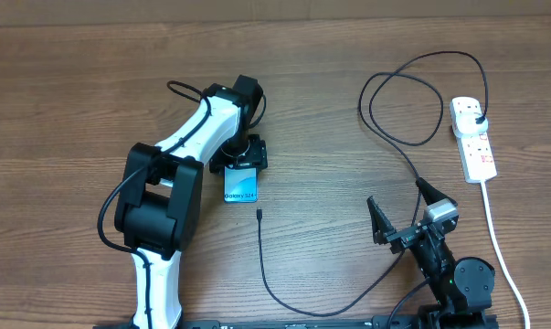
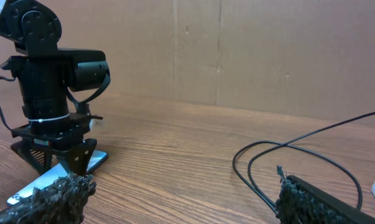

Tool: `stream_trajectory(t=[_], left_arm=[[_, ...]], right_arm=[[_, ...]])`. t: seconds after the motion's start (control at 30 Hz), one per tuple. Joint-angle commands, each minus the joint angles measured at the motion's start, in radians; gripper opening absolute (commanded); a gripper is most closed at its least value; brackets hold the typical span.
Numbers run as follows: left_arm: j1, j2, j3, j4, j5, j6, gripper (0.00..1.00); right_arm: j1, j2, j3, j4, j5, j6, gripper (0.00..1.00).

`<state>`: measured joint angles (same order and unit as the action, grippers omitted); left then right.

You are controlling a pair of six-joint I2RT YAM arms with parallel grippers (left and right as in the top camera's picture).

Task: Plug charger to phone and switch on socket
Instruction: 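Press the left gripper down onto the phone to pin it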

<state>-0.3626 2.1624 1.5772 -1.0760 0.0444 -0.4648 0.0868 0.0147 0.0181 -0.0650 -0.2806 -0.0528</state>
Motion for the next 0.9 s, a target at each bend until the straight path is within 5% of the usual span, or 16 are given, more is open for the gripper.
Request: stream_trajectory(t=[0.0,0.47,0.7,0.87], left_arm=[[-0.019,0.018,0.005,-0.022,0.016,0.016,0.79],[-0.047,0.018,0.005,-0.061,0.035,0.016,0.84],[-0.047,0.018,0.005,-0.066,0.035,0.017,1.00],[-0.047,0.018,0.005,-0.064,0.034,0.024,1.00]], right_arm=[[0.002,-0.012,-0.010,0.005,0.006,-0.004,1.00],[0.002,-0.012,-0.010,0.005,0.007,-0.004,1.00],[0.002,-0.012,-0.010,0.005,0.006,-0.004,1.00],[0.002,-0.012,-0.010,0.005,0.007,-0.004,1.00]])
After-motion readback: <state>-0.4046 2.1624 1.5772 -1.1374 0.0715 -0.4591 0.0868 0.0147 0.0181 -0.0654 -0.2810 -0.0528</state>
